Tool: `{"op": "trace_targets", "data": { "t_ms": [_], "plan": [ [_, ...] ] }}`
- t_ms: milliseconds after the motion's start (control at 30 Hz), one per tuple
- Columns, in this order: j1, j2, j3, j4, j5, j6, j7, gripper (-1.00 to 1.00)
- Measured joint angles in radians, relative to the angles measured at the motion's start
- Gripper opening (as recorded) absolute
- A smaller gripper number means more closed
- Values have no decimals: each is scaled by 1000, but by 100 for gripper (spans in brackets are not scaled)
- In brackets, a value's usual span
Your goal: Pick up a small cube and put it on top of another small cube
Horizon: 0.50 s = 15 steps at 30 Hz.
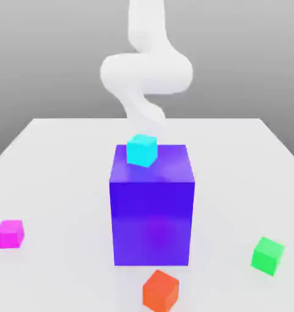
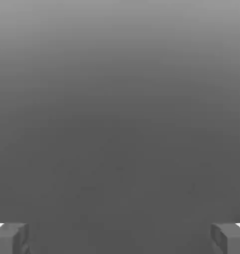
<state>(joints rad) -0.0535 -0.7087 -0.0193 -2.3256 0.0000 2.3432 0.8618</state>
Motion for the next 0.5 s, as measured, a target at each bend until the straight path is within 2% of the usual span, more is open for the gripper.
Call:
{"op": "trace_targets", "data": {
  "t_ms": [500],
  "plan": [
    [-288, 548, -165, -154, 22, 260, 354, 0]
  ]
}}
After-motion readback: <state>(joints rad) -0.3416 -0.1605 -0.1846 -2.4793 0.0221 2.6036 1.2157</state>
